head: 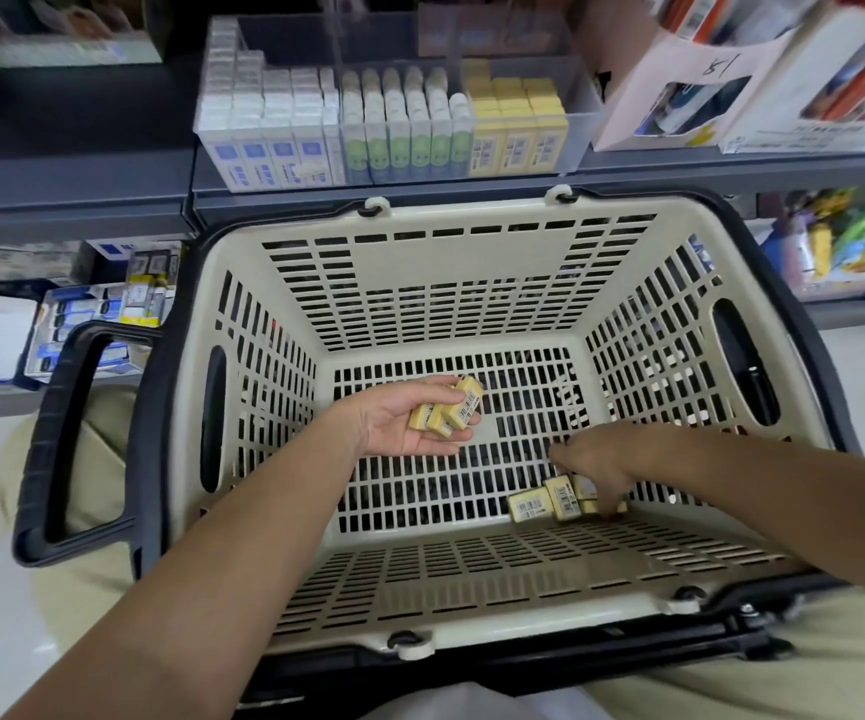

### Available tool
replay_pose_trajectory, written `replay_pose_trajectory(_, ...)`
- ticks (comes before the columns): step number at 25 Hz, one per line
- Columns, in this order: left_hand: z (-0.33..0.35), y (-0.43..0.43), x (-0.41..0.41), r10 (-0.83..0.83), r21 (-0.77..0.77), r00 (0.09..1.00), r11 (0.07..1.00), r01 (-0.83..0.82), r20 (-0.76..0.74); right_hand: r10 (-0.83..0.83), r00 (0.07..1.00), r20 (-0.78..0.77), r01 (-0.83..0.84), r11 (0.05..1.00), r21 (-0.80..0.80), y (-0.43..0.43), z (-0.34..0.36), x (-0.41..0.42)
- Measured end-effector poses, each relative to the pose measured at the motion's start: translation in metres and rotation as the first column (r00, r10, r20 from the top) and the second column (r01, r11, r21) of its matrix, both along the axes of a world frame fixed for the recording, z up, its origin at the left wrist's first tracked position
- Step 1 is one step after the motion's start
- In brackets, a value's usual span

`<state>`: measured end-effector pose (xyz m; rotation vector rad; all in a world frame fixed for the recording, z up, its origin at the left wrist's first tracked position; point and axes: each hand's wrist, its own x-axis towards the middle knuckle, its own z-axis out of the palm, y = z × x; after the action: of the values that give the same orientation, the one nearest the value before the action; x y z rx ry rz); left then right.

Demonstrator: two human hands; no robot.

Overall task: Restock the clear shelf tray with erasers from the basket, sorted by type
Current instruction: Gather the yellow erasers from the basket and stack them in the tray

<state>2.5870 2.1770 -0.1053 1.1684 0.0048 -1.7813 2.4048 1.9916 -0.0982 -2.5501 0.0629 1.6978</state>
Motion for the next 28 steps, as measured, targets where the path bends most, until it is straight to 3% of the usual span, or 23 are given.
replay_pose_trajectory(5,0.000,0.001,-0.001,-0.037,-0.005,0.999,0.999,0.037,0.019,-0.228,0.970,0.086,0.216,0.967,0.133,0.005,-0.010,0.009)
replay_pose_trajectory(8,-0.001,0.002,0.001,-0.032,-0.011,0.999,0.999,0.032,0.018,-0.187,0.982,0.014,0.187,0.982,0.036,0.005,-0.012,0.011)
replay_pose_trajectory(11,-0.001,0.002,0.001,-0.044,-0.004,0.999,0.999,0.045,0.019,-0.327,0.938,-0.110,0.327,0.945,-0.019,-0.004,-0.009,0.007)
replay_pose_trajectory(14,-0.002,0.003,0.001,-0.059,0.005,0.998,0.998,0.059,0.028,-0.421,0.898,-0.129,0.435,0.895,0.103,0.007,-0.015,0.004)
replay_pose_trajectory(18,-0.001,0.003,0.002,-0.055,0.001,0.998,0.998,0.055,0.029,-0.406,0.911,-0.074,0.409,0.862,0.298,0.029,-0.026,0.008)
replay_pose_trajectory(21,-0.002,0.004,0.002,-0.053,0.021,0.998,0.998,0.053,0.032,-0.542,0.840,-0.021,0.498,0.756,0.425,0.031,-0.018,0.019)
replay_pose_trajectory(24,-0.003,0.006,0.003,-0.073,0.036,0.996,0.997,0.071,0.056,-0.715,0.699,0.013,0.581,0.577,0.574,0.024,0.007,0.039)
replay_pose_trajectory(28,-0.002,0.008,0.004,-0.126,0.062,0.991,0.990,0.123,0.052,-0.840,0.542,-0.017,0.569,0.352,0.743,0.022,0.038,0.058)
